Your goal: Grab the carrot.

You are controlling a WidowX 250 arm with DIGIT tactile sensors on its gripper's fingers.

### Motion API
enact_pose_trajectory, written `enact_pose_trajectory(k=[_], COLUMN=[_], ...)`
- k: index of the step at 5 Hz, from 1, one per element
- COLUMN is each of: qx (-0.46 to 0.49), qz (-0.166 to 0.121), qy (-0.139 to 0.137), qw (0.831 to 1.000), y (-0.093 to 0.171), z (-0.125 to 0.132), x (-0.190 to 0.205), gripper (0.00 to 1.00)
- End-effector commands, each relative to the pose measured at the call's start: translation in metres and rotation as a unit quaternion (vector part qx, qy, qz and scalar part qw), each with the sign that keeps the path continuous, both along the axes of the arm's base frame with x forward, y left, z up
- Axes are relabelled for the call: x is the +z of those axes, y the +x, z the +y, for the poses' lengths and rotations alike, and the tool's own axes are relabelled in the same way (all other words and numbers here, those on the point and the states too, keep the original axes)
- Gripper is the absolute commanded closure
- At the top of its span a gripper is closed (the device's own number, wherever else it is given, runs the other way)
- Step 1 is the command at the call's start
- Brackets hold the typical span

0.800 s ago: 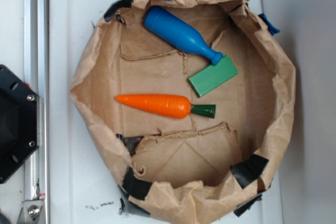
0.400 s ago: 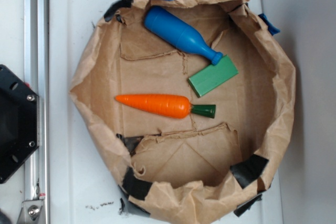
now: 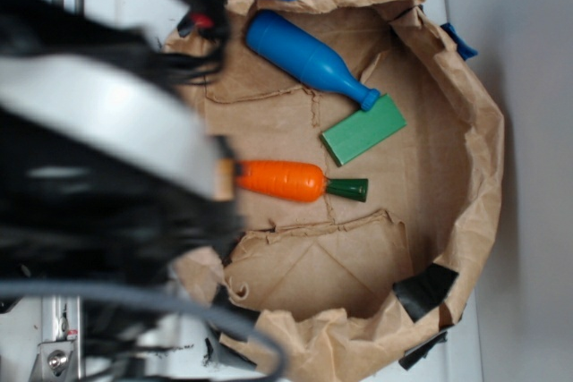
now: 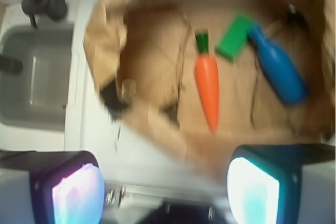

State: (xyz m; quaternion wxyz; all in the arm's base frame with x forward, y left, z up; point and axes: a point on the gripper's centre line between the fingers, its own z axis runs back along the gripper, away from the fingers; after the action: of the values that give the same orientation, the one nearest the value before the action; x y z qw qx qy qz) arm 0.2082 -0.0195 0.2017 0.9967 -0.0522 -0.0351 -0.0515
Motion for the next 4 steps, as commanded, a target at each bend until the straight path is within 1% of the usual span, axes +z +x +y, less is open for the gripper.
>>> enact_pose_trajectory(k=[1, 2, 3, 4], qx=[-0.052, -0.058, -0.052, -0.048], qz=[-0.036, -0.042, -0.015, -0.004], qy=[-0.01, -0.031, -0.058, -0.039], qw=[0.998, 0.997, 0.997, 0.998], y=[0.032, 0.028, 0.023, 0.025], z=[0.029, 0.037, 0.044, 0.034], x=[-0.046, -0.079, -0.129, -0.17], gripper=[0.0, 0.0, 0.0, 0.0])
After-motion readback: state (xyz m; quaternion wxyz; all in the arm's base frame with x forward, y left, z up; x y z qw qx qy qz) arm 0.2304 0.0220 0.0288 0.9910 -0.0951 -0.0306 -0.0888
